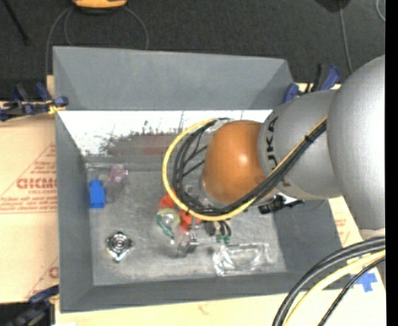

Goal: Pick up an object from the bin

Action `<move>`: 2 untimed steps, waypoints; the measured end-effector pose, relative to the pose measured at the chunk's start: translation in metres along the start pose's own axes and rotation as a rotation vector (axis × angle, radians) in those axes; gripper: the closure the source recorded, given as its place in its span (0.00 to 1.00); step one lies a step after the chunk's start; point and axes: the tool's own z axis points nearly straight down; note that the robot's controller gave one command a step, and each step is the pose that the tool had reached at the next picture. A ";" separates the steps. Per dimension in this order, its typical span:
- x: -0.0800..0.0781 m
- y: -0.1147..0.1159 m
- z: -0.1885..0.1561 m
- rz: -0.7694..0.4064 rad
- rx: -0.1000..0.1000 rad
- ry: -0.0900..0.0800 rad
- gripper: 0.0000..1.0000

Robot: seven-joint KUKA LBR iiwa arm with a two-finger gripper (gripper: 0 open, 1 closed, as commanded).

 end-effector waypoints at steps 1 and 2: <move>0.023 0.036 -0.055 0.116 0.007 0.021 0.00; -0.003 0.015 0.002 0.180 -0.001 -0.004 0.00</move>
Offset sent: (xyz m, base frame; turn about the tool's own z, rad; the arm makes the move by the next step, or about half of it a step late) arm -0.0240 0.0345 0.0517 0.1212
